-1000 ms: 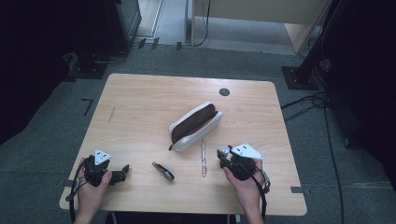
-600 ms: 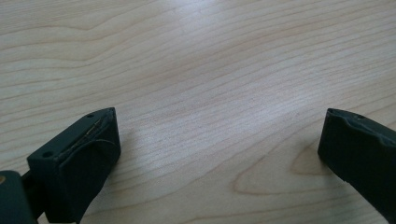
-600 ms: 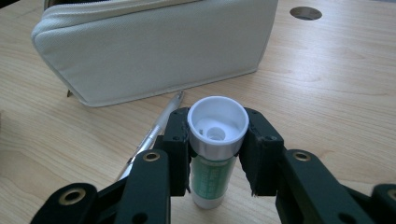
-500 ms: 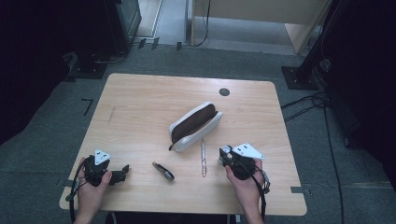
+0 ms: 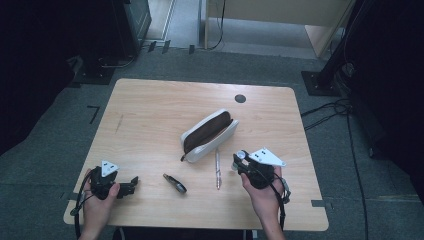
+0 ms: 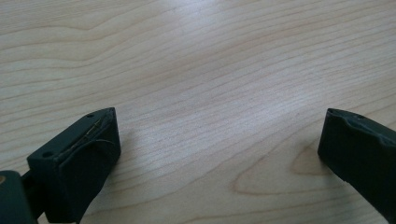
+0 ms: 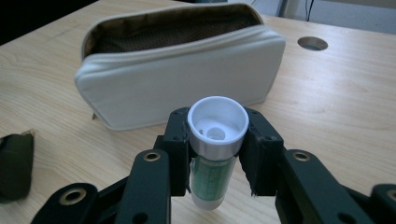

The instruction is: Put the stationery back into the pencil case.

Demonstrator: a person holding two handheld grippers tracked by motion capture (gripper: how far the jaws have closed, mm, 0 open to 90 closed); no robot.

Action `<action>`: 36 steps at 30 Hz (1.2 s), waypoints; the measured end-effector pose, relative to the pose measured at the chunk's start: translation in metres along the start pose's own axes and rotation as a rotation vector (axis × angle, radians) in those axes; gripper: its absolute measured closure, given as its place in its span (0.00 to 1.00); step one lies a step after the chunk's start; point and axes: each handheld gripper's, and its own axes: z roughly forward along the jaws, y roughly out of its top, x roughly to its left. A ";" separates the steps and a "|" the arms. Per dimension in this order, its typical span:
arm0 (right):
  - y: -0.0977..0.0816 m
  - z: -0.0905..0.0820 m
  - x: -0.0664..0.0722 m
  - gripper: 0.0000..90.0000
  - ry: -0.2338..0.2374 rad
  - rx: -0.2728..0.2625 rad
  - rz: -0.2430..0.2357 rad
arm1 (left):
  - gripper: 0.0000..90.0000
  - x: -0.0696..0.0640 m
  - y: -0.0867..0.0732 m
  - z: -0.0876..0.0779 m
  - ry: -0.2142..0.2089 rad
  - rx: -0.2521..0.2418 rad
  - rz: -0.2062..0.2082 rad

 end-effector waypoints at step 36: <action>0.079 -0.009 0.023 0.73 0.054 -0.099 -0.062 | 0.00 0.000 0.000 0.000 -0.006 0.000 0.005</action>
